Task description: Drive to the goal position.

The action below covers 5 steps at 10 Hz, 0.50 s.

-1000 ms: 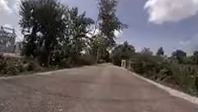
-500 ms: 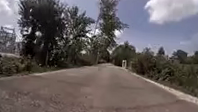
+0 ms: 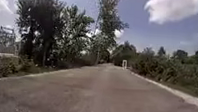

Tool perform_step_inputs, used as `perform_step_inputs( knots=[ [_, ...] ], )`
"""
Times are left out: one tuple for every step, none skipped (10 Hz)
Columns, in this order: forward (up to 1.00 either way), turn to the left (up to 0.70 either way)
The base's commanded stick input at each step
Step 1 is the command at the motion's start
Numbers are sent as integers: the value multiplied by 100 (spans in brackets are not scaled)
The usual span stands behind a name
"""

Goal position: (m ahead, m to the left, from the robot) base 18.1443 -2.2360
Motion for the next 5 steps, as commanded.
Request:
perform_step_inputs(
  knots=[
    [50, 0],
    [50, 0],
    [50, 0],
    [50, 0],
    [50, 0]
  ],
)
